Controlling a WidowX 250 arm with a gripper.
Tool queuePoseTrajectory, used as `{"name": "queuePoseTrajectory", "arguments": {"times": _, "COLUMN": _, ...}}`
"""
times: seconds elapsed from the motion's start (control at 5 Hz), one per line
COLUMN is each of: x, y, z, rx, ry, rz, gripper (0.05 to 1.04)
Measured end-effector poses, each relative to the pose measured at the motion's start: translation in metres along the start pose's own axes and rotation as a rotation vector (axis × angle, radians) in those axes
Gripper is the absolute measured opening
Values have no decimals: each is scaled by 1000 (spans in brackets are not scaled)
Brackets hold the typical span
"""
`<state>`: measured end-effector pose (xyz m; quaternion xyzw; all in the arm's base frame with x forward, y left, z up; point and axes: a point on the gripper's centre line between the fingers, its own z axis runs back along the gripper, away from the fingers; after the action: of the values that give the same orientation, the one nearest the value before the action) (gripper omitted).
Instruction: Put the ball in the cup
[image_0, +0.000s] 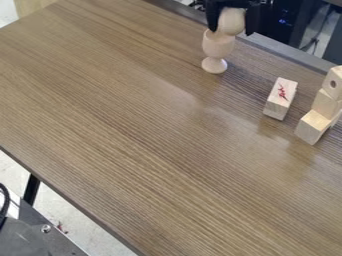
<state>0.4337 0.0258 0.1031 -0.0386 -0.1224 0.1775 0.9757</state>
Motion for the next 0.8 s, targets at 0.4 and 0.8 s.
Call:
{"name": "queuePoseTrajectory", "arguments": {"times": 0.4, "x": 2, "y": 9, "z": -18, "rx": -29, "ry": -68, "rz": -8, "gripper": 809}}
{"name": "queuePoseTrajectory", "arguments": {"times": 0.8, "x": 6, "y": 14, "z": -21, "rx": -27, "ry": -103, "rz": -7, "gripper": 809}}
